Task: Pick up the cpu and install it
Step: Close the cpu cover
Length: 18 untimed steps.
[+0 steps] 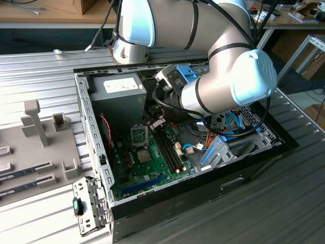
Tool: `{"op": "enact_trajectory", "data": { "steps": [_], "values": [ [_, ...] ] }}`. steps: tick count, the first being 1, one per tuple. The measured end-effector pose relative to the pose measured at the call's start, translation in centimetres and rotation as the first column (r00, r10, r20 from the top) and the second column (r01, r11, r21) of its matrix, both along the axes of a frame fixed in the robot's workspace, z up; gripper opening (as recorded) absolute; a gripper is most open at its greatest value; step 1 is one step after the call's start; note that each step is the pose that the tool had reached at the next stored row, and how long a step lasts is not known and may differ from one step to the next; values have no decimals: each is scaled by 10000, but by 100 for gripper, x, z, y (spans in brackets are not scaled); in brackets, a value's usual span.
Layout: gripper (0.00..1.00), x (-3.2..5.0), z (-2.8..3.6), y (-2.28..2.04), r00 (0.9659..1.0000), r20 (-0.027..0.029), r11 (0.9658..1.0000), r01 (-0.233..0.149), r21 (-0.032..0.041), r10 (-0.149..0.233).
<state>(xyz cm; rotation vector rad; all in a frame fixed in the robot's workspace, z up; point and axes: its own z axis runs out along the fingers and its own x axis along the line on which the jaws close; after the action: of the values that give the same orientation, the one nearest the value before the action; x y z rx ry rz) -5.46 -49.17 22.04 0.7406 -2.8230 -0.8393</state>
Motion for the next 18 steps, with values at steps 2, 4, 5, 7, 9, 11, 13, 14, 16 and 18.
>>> {"op": "enact_trajectory", "data": {
  "steps": [2,4,5,7,9,11,13,14,16,18],
  "values": [
    [11,0,1,-7,10000,0,10000,0,10,0],
    [11,0,7,-10,10000,-1,10000,0,15,0],
    [11,0,12,-11,10000,0,10000,0,20,0],
    [11,0,20,-13,10000,0,10000,0,27,0],
    [11,0,23,-17,10000,-1,10000,0,35,0],
    [11,0,23,-31,10000,0,10000,-1,61,1],
    [11,0,27,-39,10000,-1,10000,0,65,0],
    [11,0,31,-42,10000,-1,10000,0,68,0],
    [11,0,40,-44,10000,0,10000,1,76,-1],
    [11,0,45,-45,10000,0,10000,0,84,0]
  ]
}}
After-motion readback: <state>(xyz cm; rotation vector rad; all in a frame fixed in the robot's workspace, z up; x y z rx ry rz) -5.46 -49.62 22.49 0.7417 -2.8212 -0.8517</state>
